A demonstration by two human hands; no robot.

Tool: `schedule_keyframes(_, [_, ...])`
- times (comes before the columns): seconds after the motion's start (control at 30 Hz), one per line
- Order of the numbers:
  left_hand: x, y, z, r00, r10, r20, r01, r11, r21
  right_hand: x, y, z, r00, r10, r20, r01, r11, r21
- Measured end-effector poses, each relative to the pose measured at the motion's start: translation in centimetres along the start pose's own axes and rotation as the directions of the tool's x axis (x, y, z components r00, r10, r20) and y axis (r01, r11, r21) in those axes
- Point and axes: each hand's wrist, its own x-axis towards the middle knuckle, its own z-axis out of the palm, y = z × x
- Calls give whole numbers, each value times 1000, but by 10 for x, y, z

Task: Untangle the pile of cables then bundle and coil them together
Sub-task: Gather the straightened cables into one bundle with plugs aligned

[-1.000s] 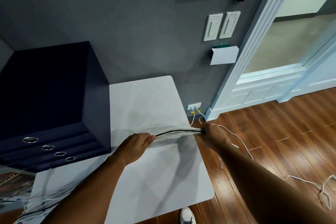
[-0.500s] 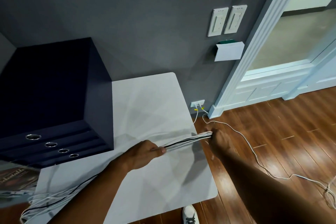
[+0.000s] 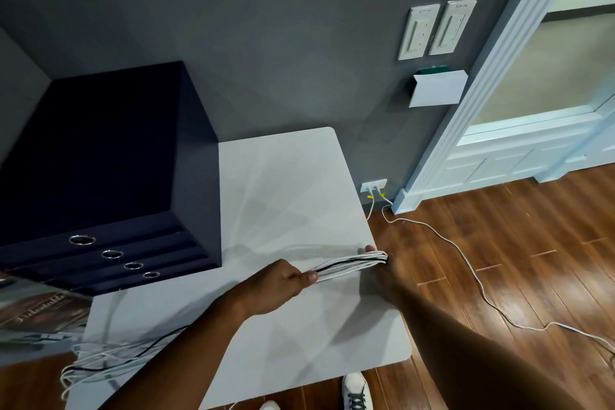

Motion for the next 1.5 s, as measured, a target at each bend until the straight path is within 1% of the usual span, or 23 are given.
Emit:
schedule_keyframes(0.1, [6, -2, -2, 998, 28, -59, -25, 999, 44, 3, 16, -1, 996, 91, 17, -88, 987, -131])
schedule_keyframes(0.13, [8, -3, -2, 997, 32, -71, -28, 998, 51, 4, 18, -2, 994, 110, -6, -109, 974, -201])
schedule_keyframes(0.2, [13, -6, -1, 996, 40, -83, -35, 997, 62, 1, 17, -7, 997, 60, -54, -76, 927, -366])
schedule_keyframes(0.23, [15, -7, 0, 995, 39, -89, -33, 997, 71, -6, 6, -10, 996, -44, -71, 8, 900, -435])
schedule_keyframes(0.27, [17, -8, 2, 995, 38, -96, -31, 996, 81, -10, -2, -12, 977, -200, -69, 140, 857, -497])
schedule_keyframes(0.3, [20, -9, 4, 994, 34, -102, -25, 996, 87, -15, -10, -11, 935, -351, -47, 272, 796, -541])
schedule_keyframes(0.33, [21, -10, 6, 994, 29, -107, -19, 995, 95, -20, -21, -9, 890, -456, -16, 368, 739, -564])
schedule_keyframes(0.4, [23, -7, 8, 994, 28, -110, -18, 995, 97, -29, -43, 2, 806, -585, 87, 515, 621, -591])
schedule_keyframes(0.43, [23, -6, 10, 993, 35, -110, -24, 994, 103, -31, -51, 10, 773, -617, 150, 568, 566, -598])
schedule_keyframes(0.47, [21, -3, 10, 993, 44, -106, -34, 994, 100, -35, -60, 18, 750, -629, 206, 602, 520, -606])
schedule_keyframes(0.5, [19, -2, 12, 993, 53, -102, -43, 995, 94, -36, -66, 25, 751, -610, 252, 613, 503, -609])
schedule_keyframes(0.6, [11, 2, 13, 995, 63, -81, -55, 994, 93, -37, -72, 30, 825, -466, 321, 552, 540, -635])
schedule_keyframes(0.7, [5, -1, 12, 997, 59, -56, -52, 992, 117, -35, -61, 28, 819, -421, 389, 566, 480, -670])
schedule_keyframes(0.83, [0, -7, 9, 994, 103, -28, -96, 976, 195, -32, -58, 22, 781, -479, 401, 610, 450, -652])
schedule_keyframes(0.93, [-4, -24, 0, 996, 80, -50, -64, 963, 264, -23, -49, 11, 828, -422, 369, 555, 522, -648])
schedule_keyframes(1.0, [-6, -44, -8, 995, 42, -85, -21, 972, 235, -16, -37, -3, 872, -368, 322, 486, 579, -654])
schedule_keyframes(1.07, [-9, -57, -9, 993, 43, -112, -24, 986, 167, -15, -31, -12, 892, -299, 339, 452, 562, -693])
schedule_keyframes(1.13, [-11, -60, -3, 989, 64, -135, -38, 982, 184, -16, -30, -14, 889, -310, 337, 456, 531, -714])
schedule_keyframes(1.2, [-11, -57, 3, 983, 87, -162, -52, 976, 213, -16, -33, -14, 876, -367, 311, 467, 491, -736])
schedule_keyframes(1.27, [-11, -56, 6, 979, 98, -181, -54, 970, 237, -14, -36, -14, 863, -377, 337, 476, 381, -792])
schedule_keyframes(1.33, [-11, -58, 5, 976, 97, -197, -47, 968, 246, -13, -41, -12, 841, -414, 347, 493, 325, -807])
schedule_keyframes(1.4, [-9, -56, 5, 972, 107, -210, -47, 961, 271, -16, -50, -2, 786, -497, 367, 562, 326, -760])
schedule_keyframes(1.5, [-5, -53, 8, 964, 119, -238, -44, 953, 300, -30, -71, 33, 636, -595, 492, 732, 262, -629])
